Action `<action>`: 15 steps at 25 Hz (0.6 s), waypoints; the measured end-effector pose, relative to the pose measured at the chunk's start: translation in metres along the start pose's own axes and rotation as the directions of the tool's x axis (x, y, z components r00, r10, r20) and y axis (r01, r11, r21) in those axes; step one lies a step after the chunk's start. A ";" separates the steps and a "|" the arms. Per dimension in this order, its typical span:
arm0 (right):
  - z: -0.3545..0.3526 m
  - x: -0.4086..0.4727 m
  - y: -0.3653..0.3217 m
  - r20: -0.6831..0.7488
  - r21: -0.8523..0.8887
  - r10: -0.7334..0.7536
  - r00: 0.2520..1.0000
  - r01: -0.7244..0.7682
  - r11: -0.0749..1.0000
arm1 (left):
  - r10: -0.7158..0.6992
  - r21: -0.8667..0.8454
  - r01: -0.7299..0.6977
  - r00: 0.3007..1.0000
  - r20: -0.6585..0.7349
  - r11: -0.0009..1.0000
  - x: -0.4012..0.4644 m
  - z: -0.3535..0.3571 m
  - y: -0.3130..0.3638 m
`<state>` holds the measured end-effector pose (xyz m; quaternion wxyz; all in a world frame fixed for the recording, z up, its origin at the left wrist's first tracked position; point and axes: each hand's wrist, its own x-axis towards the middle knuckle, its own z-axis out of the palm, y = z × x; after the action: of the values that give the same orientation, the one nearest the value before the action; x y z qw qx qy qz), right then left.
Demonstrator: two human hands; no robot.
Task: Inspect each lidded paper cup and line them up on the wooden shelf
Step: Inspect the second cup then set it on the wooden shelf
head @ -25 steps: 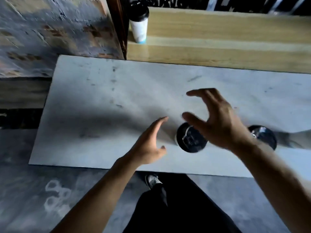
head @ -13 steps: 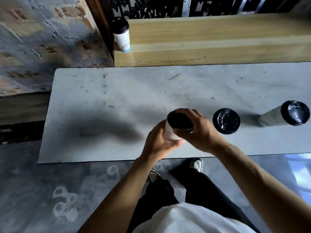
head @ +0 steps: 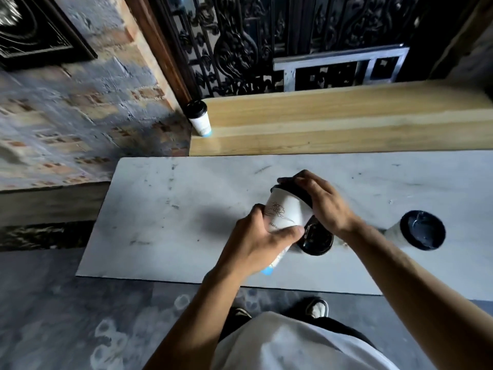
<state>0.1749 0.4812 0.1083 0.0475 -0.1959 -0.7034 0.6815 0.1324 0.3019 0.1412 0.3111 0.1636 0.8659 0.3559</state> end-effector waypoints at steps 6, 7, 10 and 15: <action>-0.011 0.011 -0.012 0.248 0.178 -0.026 0.968 -0.020 0.984 | -0.057 -0.070 0.054 0.997 -0.044 0.996 0.004 0.011 0.022; -0.011 0.013 -0.012 0.244 0.171 -0.027 0.969 -0.016 0.985 | -0.047 -0.064 0.045 0.998 -0.039 0.997 0.006 0.009 0.022; 0.000 0.018 -0.012 0.188 0.176 -0.038 0.982 0.004 0.984 | -0.028 -0.013 0.028 1.000 -0.010 1.000 0.015 0.000 0.018; 0.019 0.029 -0.020 0.189 0.059 -0.030 0.982 0.019 0.998 | -0.032 -0.070 0.035 0.999 0.037 0.997 0.028 -0.013 0.002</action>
<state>0.1372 0.4734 0.1209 -0.0058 -0.1199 -0.6875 0.7162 0.1028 0.3107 0.1380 0.3383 0.1444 0.8496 0.3780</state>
